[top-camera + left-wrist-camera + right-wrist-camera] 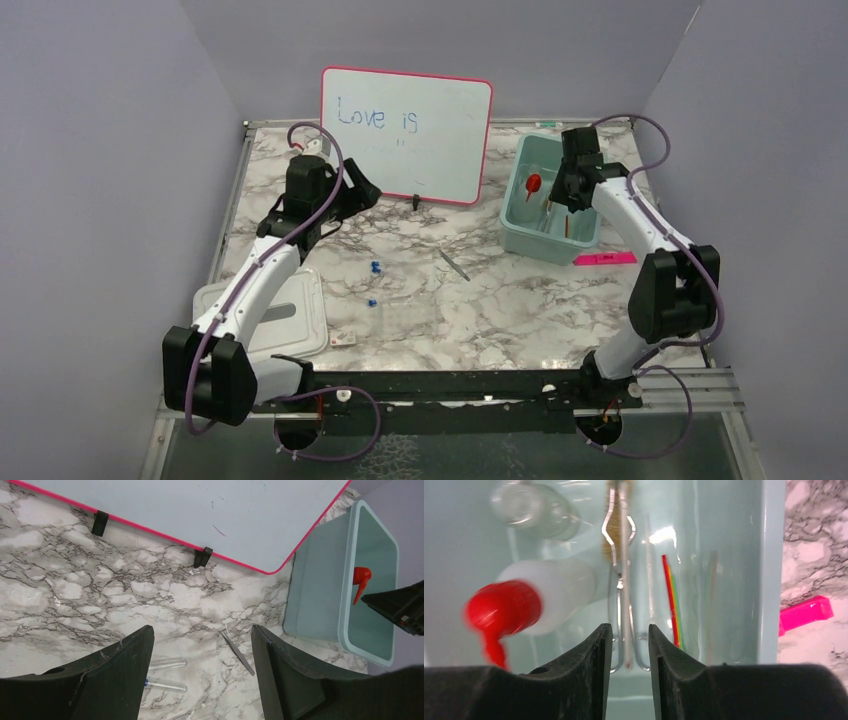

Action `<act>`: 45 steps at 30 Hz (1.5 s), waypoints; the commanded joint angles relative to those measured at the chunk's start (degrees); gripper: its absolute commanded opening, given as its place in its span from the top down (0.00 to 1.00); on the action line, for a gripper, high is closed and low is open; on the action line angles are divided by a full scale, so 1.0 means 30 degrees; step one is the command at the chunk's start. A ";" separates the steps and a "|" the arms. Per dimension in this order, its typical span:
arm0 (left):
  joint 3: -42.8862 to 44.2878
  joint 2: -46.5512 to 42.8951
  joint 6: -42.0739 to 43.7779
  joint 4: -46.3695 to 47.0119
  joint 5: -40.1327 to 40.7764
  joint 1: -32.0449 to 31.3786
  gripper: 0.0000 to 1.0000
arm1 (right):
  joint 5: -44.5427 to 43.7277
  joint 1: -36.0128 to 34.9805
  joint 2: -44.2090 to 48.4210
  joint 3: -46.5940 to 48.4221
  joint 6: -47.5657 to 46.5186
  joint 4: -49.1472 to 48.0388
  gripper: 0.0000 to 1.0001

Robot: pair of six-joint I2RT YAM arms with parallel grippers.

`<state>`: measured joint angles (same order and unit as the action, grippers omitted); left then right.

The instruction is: Organize the chemistry lab equipment

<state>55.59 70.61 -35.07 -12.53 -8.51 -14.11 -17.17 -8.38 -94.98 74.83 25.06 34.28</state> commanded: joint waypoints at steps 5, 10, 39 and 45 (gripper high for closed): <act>0.0624 0.0519 -0.0384 0.0616 -0.0050 -0.0102 0.26 | -0.1115 -0.4763 0.4437 0.1627 -0.1692 0.0675 0.57; 0.0355 0.0365 -0.0472 0.0796 0.0247 -0.0102 0.26 | 0.2538 -0.7809 0.4442 0.1468 -0.3025 0.0139 0.51; -0.0103 -0.1306 0.0348 -0.0803 0.2456 -0.0102 0.26 | 0.4534 -1.1913 -0.5527 0.0251 -0.6819 -0.2316 0.54; -0.0074 -0.1367 0.0381 -0.0853 0.2512 -0.0102 0.26 | 0.4315 -1.1914 -0.6447 0.0613 -0.7183 -0.2367 0.67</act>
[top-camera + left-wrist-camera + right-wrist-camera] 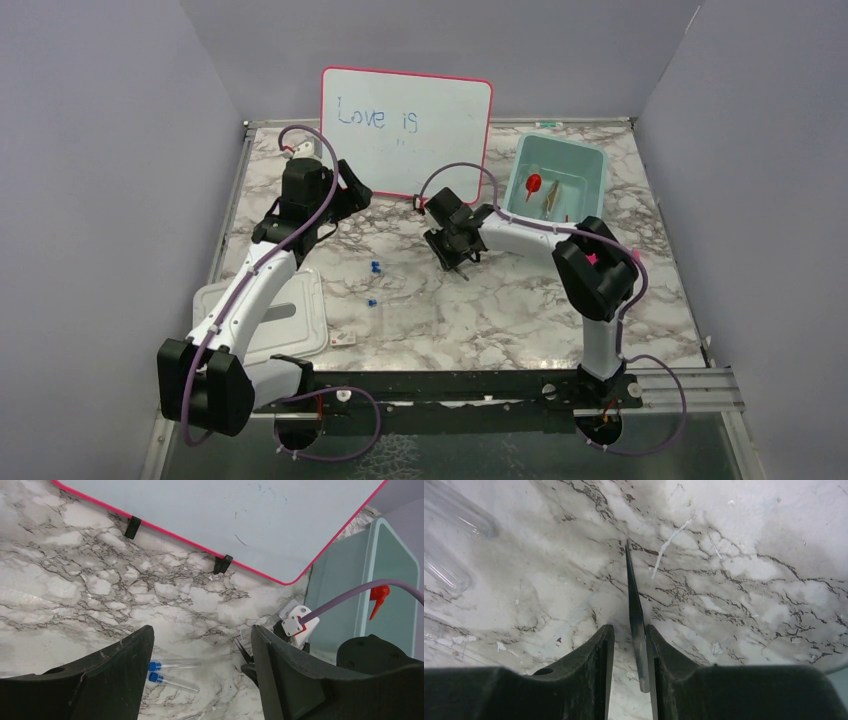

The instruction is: Organize the chemistry lab equipment

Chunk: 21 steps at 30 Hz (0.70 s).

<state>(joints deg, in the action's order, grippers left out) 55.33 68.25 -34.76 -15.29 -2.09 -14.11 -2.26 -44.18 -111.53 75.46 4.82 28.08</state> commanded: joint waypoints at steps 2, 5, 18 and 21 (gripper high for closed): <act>0.0013 -0.0610 0.0279 0.0057 0.0373 -0.0102 0.26 | -0.0541 0.0010 -0.1034 0.0507 -0.0470 -0.0277 0.75; 0.0043 -0.0642 0.0279 0.0006 0.0374 -0.0102 0.26 | -0.0340 0.0021 -0.0822 0.0472 -0.0442 -0.0402 0.86; 0.0407 -0.0627 0.0338 -0.0081 0.0258 -0.0104 0.26 | -0.2195 0.0362 0.5038 0.1243 0.0785 -0.0506 0.92; 0.0502 -0.0530 0.0338 -0.0031 0.0256 -0.0102 0.26 | -0.2636 0.0925 0.6565 0.2315 0.1311 -0.0185 0.92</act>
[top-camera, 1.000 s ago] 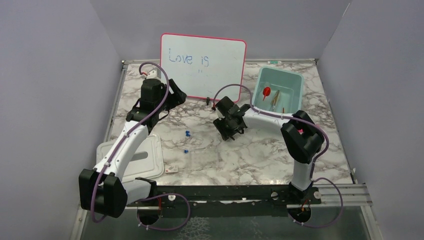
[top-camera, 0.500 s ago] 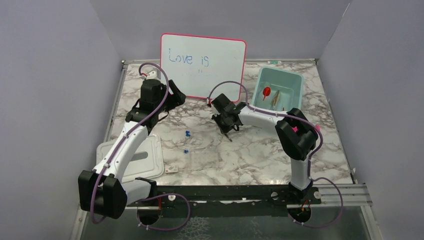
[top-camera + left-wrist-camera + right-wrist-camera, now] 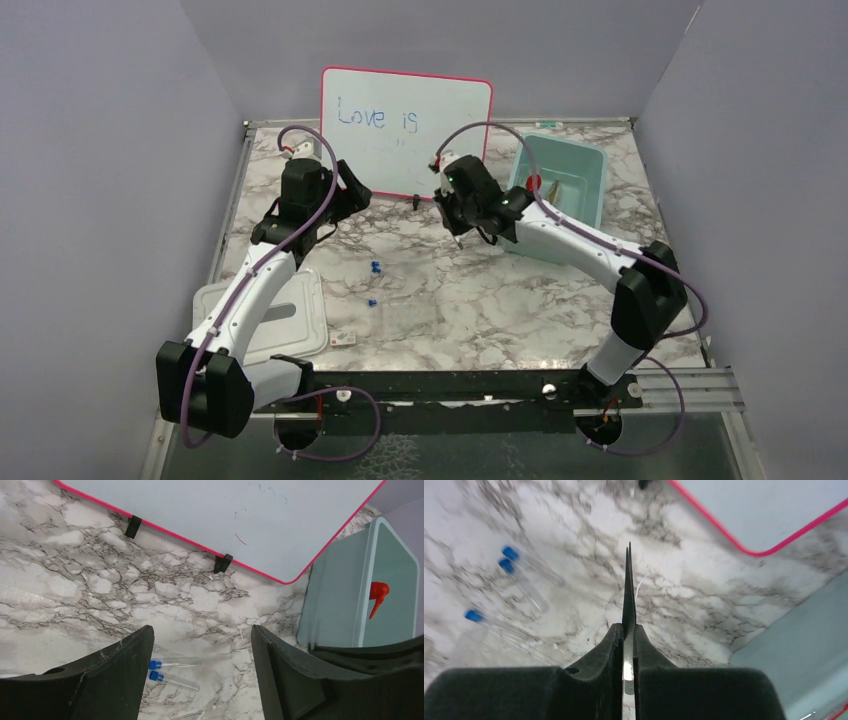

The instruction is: Organize the chemistry lab equipment

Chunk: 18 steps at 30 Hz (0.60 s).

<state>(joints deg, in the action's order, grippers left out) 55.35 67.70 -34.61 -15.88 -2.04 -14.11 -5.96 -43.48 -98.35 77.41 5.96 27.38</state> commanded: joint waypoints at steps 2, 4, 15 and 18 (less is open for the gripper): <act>0.0625 -0.0234 0.0287 0.0190 0.0164 -0.0116 0.26 | -0.1776 0.1242 0.3124 0.2037 0.1180 0.0003 0.92; 0.0746 -0.0165 0.0287 0.0237 0.0034 -0.0102 0.26 | -0.2108 0.2354 0.3879 0.2338 0.1772 0.0153 0.92; 0.0825 0.0033 0.0287 0.0445 -0.0438 -0.0102 0.26 | -0.4544 0.9298 0.6257 0.1488 0.4916 0.2307 0.92; 0.0855 0.0151 0.0263 0.0510 -0.0560 -0.0102 0.26 | -0.3769 1.0908 0.6056 0.0593 0.5679 0.2823 0.92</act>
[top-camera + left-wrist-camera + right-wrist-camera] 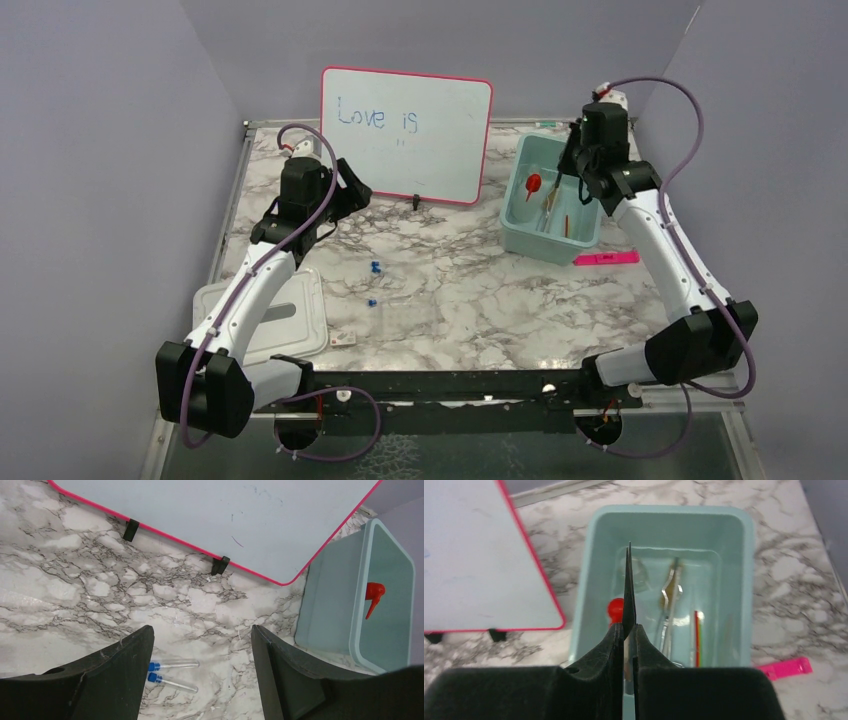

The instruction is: Organize the chemistry lab equipment

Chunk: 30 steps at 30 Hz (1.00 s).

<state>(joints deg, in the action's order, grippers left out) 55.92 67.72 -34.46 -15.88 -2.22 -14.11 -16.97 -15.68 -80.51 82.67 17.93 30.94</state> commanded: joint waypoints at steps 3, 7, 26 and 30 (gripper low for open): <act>0.0717 0.0318 0.0207 0.0546 -0.0681 -0.0102 0.26 | 0.0382 0.2498 -0.0293 -0.2284 0.2255 0.1663 0.92; 0.0783 0.0533 0.0236 0.0562 -0.0911 -0.0102 0.26 | 0.0209 0.3028 -0.1197 -0.3562 0.2475 0.1144 0.92; 0.0957 0.1112 0.0265 0.0719 -0.1136 -0.0102 0.26 | 0.0736 0.3093 -0.4068 -0.3785 0.1761 0.0550 0.71; 0.1118 0.1265 0.0265 0.0774 -0.1197 -0.0102 0.26 | 0.0900 0.3089 -0.3196 -0.3310 0.1490 0.0871 0.67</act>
<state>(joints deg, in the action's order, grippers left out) 56.71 70.89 -34.44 -15.49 -4.67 -14.11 -15.59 -6.72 -93.45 70.22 23.55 33.54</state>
